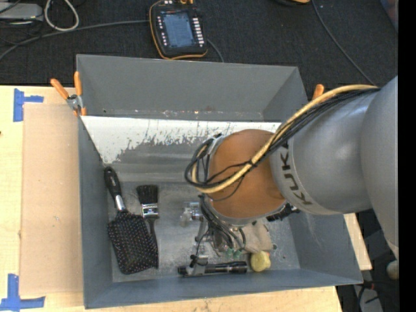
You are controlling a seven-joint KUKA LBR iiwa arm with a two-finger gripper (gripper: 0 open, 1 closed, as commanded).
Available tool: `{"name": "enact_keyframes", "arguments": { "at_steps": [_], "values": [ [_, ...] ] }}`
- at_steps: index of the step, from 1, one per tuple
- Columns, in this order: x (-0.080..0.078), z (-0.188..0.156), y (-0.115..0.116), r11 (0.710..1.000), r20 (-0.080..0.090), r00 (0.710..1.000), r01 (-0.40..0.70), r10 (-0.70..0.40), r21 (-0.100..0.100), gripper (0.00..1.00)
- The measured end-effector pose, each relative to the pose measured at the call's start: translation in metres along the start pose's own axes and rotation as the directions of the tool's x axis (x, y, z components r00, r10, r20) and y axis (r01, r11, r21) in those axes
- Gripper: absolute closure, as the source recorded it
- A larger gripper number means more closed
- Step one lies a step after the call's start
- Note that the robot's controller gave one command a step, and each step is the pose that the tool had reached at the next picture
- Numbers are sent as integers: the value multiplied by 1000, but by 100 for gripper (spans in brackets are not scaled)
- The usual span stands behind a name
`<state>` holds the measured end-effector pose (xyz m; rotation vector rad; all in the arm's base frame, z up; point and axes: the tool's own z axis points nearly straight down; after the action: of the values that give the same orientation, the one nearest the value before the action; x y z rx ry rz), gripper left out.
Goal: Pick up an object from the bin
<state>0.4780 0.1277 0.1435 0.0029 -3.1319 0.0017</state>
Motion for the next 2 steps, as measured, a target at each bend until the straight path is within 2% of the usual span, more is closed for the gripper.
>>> {"name": "enact_keyframes", "arguments": {
  "at_steps": [1,2],
  "values": [
    [-2,-3,-1,1000,6,1000,-3,3,-1,0],
    [1,71,-93,981,24,981,192,-192,0,0]
  ]
}}
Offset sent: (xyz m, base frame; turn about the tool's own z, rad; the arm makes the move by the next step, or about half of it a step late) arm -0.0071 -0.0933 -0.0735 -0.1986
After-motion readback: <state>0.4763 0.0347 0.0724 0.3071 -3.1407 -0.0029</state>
